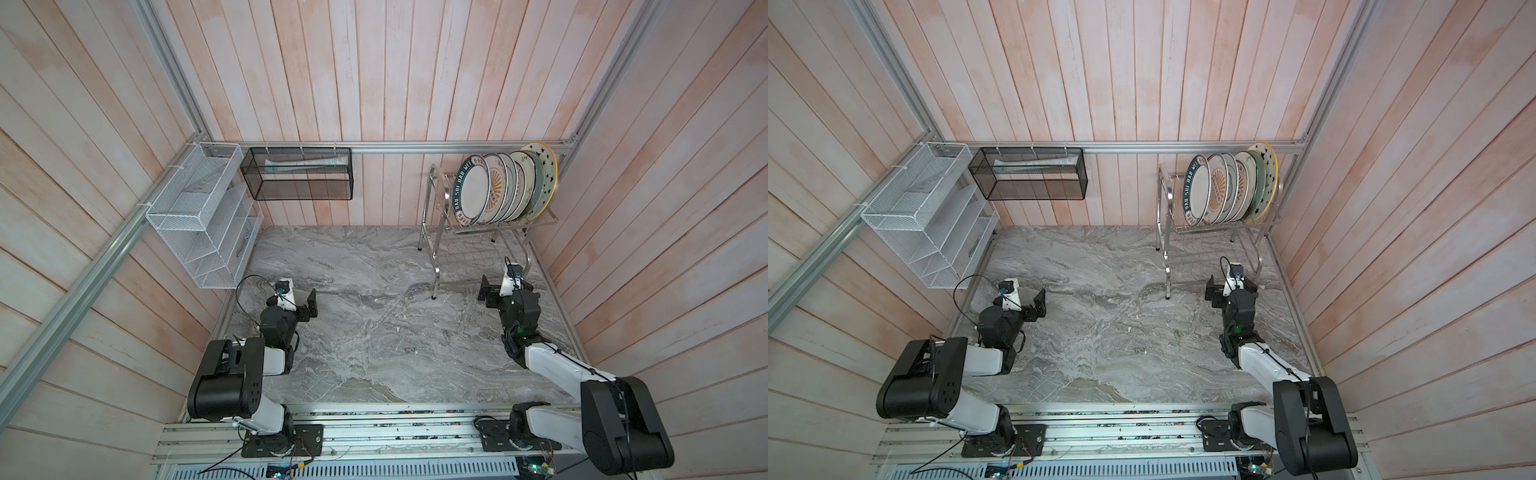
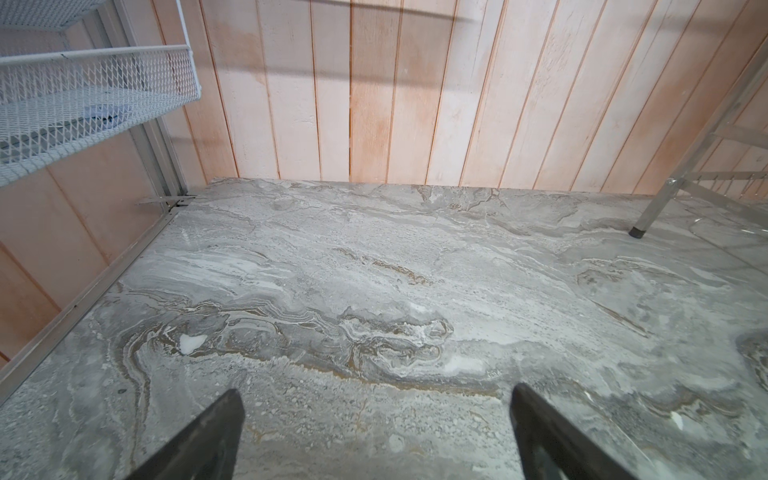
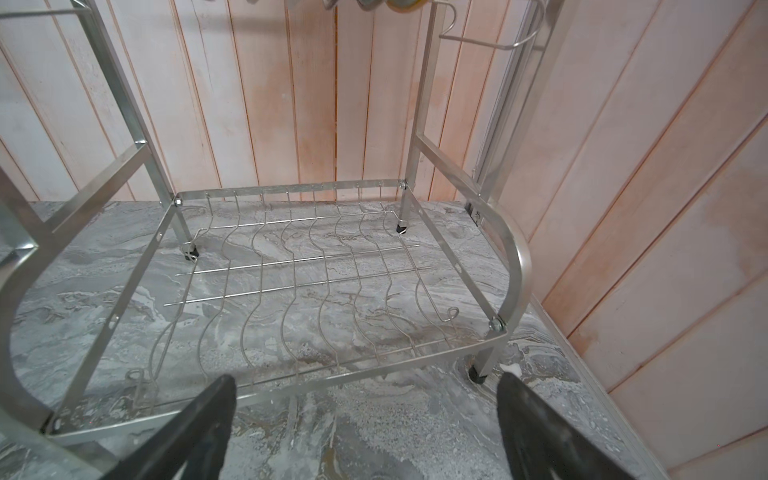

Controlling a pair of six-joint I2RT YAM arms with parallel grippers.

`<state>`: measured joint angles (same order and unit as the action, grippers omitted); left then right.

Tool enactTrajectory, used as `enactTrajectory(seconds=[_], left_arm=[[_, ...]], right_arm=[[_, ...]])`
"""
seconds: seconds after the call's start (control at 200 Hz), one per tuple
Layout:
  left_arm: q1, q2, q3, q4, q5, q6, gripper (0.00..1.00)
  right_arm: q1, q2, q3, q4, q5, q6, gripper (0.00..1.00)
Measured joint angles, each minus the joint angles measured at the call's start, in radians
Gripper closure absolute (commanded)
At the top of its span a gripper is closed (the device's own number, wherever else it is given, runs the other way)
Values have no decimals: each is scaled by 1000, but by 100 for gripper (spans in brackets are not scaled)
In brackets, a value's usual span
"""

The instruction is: Load the plates into the dish rack

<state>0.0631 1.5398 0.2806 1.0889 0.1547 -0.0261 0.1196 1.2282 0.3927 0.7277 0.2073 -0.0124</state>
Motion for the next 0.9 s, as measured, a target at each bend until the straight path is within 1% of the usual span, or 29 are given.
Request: enactTrajectory(seconds=[0.145, 0.325, 0.525, 0.745, 0.835, 0.9], left_arm=[[0, 0, 0, 0, -3, 0, 0], [0, 0, 0, 0, -3, 0, 0], [0, 0, 0, 0, -3, 0, 0], [0, 0, 0, 0, -3, 0, 0], [0, 0, 0, 0, -3, 0, 0], [0, 0, 0, 0, -3, 0, 0]], right_arm=[[-54, 32, -63, 90, -39, -12, 2], [-106, 68, -75, 162, -105, -13, 2], [-141, 117, -102, 248, -180, -4, 2], [-175, 228, -166, 394, -198, 31, 2], [-177, 301, -169, 455, -205, 40, 2], [-177, 317, -170, 470, -209, 42, 2]])
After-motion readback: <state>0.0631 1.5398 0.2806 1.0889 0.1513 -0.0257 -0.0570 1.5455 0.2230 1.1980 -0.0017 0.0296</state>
